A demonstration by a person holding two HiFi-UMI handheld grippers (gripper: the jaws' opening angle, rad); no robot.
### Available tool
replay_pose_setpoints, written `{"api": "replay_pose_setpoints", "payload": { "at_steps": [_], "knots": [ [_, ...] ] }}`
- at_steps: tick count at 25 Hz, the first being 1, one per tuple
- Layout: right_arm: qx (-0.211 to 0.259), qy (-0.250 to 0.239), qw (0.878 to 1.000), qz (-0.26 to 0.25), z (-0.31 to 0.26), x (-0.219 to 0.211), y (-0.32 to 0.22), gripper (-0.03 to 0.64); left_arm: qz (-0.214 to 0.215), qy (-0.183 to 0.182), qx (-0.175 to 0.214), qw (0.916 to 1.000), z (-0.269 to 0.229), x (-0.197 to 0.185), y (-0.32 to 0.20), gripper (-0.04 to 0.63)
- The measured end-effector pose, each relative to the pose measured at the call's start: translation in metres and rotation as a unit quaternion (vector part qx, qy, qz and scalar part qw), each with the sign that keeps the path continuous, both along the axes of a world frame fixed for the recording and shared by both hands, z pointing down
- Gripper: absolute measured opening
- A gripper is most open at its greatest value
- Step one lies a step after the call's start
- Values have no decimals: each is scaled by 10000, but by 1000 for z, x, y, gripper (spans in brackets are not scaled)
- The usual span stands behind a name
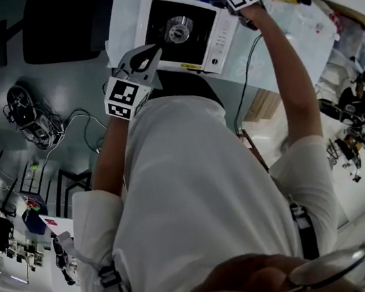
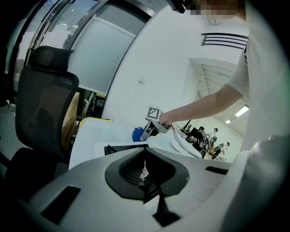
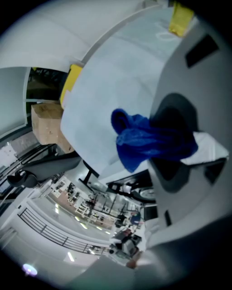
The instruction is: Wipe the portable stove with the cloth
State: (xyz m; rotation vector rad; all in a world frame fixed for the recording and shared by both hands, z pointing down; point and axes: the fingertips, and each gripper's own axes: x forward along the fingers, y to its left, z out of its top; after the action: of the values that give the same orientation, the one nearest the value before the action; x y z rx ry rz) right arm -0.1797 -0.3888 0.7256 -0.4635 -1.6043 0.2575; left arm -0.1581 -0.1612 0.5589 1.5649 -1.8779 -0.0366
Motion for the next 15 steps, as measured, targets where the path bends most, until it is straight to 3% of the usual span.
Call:
{"api": "replay_pose_setpoints", "payload": {
  "at_steps": [15],
  "knots": [
    [-53, -30, 9996, 284, -1, 44, -48, 147, 163, -53, -39, 9998, -3, 32, -43, 37]
  ]
}}
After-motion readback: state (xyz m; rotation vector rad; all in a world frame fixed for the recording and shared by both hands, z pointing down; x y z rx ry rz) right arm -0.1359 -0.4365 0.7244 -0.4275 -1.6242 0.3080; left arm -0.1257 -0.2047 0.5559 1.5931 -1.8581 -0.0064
